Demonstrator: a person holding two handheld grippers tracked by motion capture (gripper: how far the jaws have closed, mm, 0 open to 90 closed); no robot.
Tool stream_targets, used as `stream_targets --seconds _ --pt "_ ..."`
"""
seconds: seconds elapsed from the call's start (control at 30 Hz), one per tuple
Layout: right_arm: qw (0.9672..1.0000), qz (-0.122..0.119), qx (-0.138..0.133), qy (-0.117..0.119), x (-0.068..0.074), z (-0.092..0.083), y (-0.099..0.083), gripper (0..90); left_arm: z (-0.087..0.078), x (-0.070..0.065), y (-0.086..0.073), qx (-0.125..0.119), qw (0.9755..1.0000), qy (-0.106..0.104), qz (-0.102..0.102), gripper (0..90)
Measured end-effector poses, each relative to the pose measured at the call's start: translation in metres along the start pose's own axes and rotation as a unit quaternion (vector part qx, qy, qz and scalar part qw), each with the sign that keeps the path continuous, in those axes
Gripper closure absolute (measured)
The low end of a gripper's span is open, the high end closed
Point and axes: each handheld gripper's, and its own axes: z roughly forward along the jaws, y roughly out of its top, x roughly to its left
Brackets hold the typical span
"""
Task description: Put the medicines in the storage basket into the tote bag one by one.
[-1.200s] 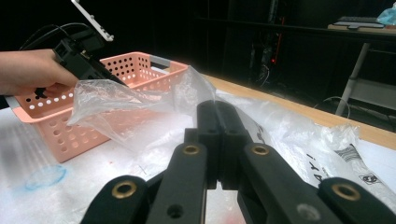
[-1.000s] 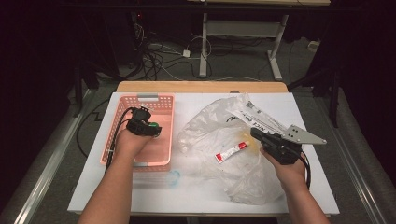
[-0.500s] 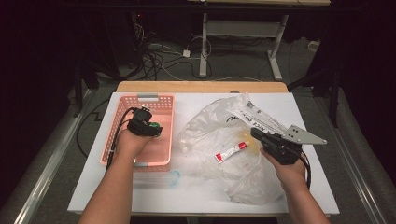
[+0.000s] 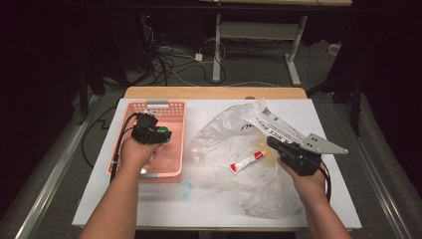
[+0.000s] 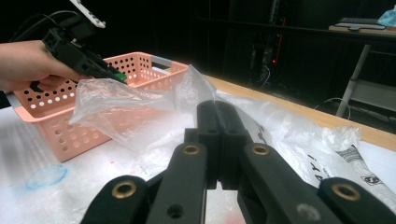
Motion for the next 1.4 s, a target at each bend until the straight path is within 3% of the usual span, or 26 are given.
stream_targets --seconds 0.73,0.97,1.13,1.4 --pt "1.0000 -0.003 -0.002 0.000 0.000 -0.001 0.001 90.0 -0.035 -0.026 -0.013 -0.075 0.9965 -0.034 0.011 50.0" --pt "1.0000 -0.001 -0.002 0.002 0.003 0.000 0.002 90.0 -0.048 -0.032 -0.025 -0.095 0.9949 -0.033 0.010 50.0" --pt "0.9999 -0.008 0.004 0.006 0.006 0.004 0.001 90.0 -0.058 -0.035 -0.037 -0.118 0.9923 -0.039 0.004 50.0" --pt "0.9999 -0.009 0.005 0.001 0.005 0.002 0.001 90.0 -0.058 -0.040 -0.054 -0.138 0.9896 -0.039 0.012 50.1"
